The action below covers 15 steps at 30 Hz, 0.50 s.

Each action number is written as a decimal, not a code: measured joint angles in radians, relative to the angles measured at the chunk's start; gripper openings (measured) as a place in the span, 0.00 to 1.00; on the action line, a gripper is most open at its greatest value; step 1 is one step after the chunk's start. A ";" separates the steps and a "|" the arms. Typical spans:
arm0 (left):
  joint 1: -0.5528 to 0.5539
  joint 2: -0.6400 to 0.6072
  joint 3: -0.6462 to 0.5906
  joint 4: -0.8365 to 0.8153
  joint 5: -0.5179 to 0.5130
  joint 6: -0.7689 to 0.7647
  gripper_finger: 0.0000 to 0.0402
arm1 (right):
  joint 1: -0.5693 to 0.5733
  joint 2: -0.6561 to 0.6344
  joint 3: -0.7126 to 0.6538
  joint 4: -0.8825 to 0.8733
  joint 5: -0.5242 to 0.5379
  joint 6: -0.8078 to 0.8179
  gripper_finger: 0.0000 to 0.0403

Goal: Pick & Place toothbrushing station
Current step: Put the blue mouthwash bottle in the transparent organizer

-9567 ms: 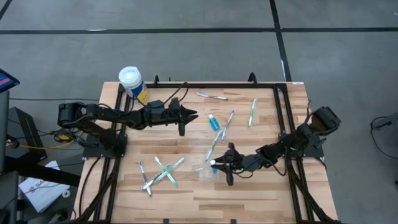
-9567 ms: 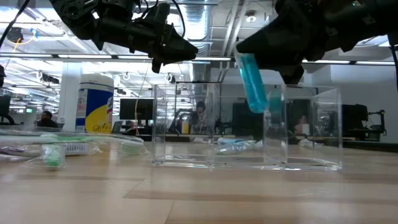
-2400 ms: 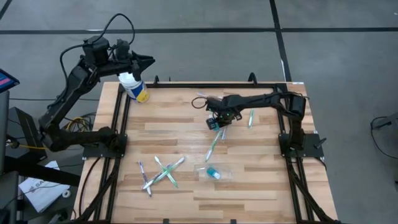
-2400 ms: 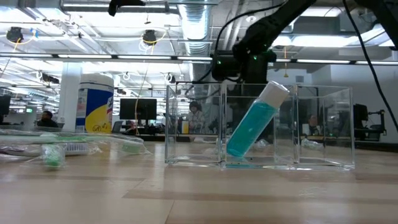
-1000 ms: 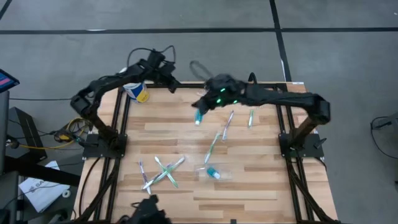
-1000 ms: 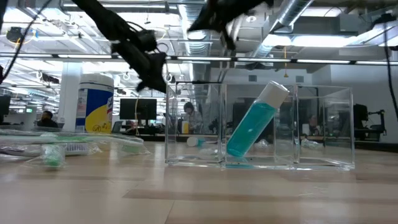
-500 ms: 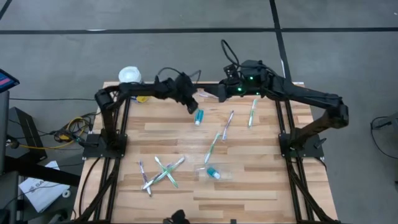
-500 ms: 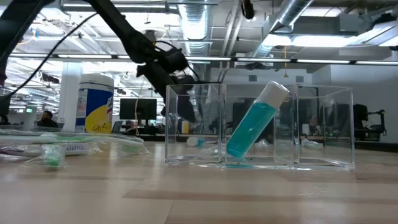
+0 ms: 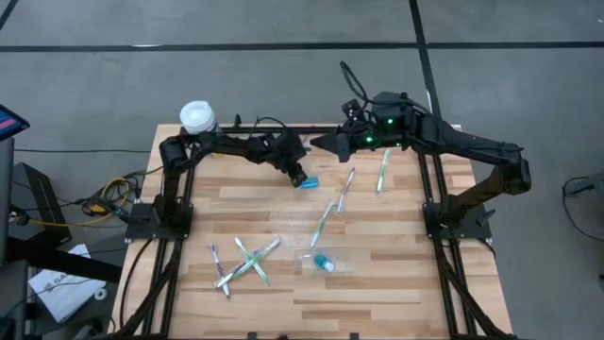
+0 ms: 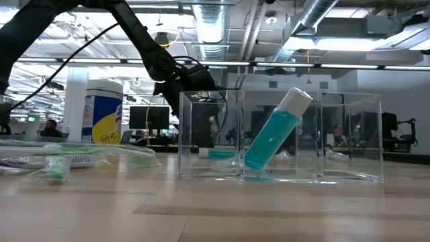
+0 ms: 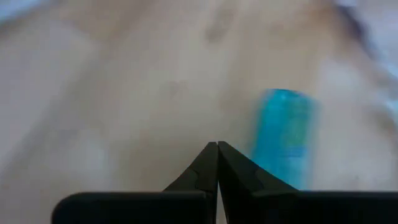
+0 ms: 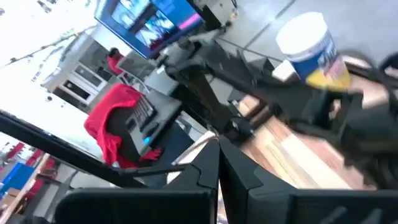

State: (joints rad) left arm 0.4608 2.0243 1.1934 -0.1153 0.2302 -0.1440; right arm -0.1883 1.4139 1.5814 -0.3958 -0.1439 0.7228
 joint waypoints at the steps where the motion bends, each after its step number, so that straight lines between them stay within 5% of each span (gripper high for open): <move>1: -0.021 0.000 0.000 0.003 0.013 -0.009 0.00 | 0.000 -0.001 0.011 0.000 -0.006 -0.006 0.00; 6: -0.088 -0.001 0.000 -0.009 0.003 -0.096 0.00 | -0.005 -0.001 0.042 -0.013 -0.016 -0.027 0.00; 15: 0.026 -0.073 0.000 0.006 0.368 -0.118 0.00 | -0.005 -0.001 0.060 -0.042 -0.045 -0.066 0.00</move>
State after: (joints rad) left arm 0.4873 1.9508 1.1938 -0.1088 0.5977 -0.2623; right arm -0.1928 1.4132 1.6409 -0.4374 -0.1886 0.6564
